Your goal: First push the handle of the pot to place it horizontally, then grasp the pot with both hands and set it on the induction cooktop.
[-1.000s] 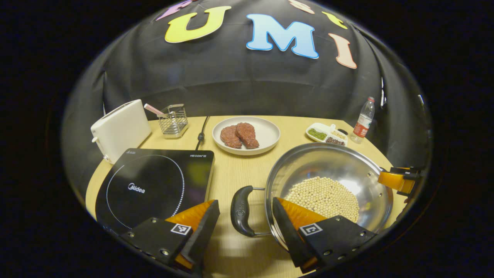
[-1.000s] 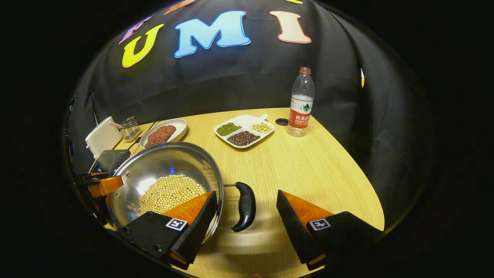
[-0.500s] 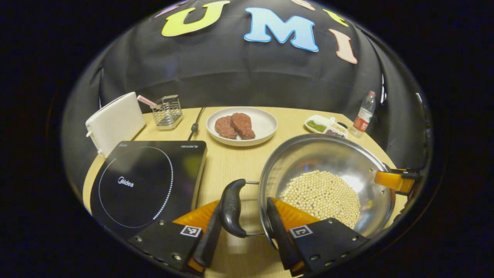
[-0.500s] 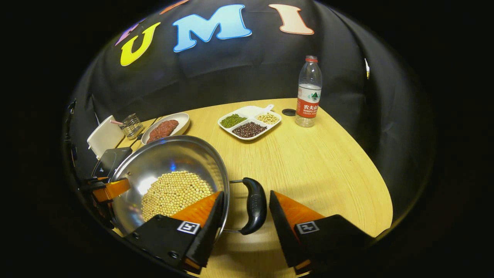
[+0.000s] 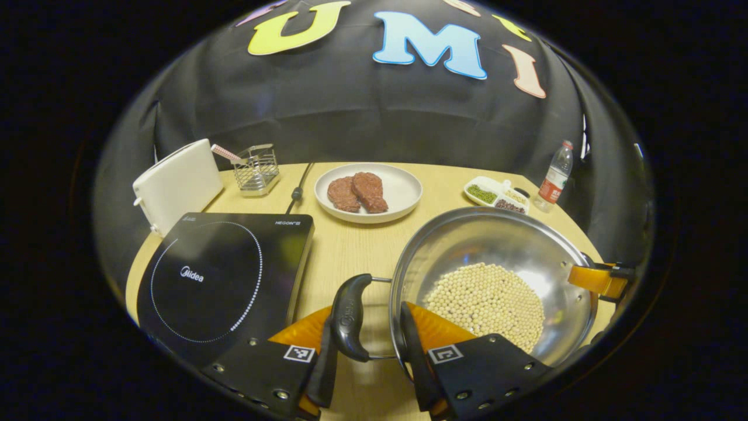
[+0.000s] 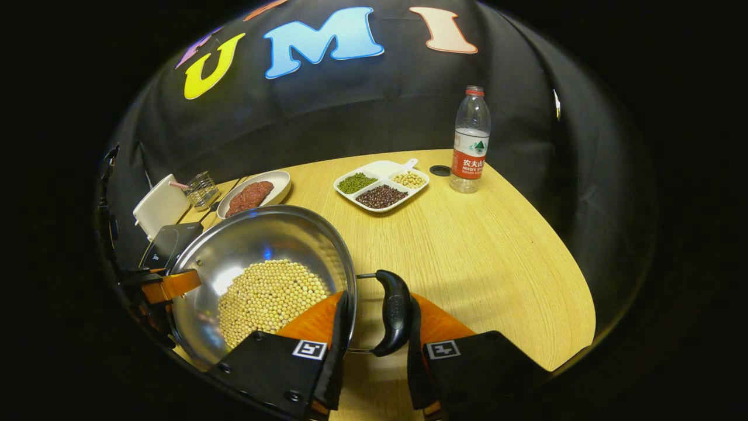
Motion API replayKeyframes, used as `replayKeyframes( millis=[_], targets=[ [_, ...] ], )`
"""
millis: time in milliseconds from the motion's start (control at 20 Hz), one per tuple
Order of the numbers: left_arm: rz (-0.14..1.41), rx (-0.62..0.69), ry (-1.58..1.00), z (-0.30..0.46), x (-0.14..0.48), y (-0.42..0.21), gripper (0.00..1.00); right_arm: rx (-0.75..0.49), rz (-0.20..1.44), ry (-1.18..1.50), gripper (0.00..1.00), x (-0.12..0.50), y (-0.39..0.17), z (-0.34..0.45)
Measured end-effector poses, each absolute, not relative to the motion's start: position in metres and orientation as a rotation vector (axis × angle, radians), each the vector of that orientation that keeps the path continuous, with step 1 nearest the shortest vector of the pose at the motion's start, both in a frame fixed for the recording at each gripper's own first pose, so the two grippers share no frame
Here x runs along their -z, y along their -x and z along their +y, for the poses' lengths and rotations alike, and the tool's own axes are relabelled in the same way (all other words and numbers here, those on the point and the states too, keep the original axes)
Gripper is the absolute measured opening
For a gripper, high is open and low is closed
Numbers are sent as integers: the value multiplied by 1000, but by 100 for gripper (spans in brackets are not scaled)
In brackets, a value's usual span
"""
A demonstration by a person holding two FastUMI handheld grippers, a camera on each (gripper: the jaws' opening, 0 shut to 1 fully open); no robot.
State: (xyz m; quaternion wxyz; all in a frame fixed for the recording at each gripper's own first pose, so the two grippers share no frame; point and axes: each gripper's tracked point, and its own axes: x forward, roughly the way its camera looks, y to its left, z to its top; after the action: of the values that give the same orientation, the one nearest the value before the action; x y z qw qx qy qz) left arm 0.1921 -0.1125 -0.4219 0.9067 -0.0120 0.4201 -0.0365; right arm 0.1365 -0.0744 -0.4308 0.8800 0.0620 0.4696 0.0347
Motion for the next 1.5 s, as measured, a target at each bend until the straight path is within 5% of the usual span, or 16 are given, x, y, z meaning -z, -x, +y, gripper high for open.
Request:
replayKeyframes(
  millis=[650, 1500],
  targets=[
    [799, 89, 14, -54, 354, -190, 54, -51, 931, -148, 43, 365, -125, -24],
    [786, 57, 12, 87, 340, -192, 54, -80, 913, -146, 44, 344, -130, 110]
  ],
)
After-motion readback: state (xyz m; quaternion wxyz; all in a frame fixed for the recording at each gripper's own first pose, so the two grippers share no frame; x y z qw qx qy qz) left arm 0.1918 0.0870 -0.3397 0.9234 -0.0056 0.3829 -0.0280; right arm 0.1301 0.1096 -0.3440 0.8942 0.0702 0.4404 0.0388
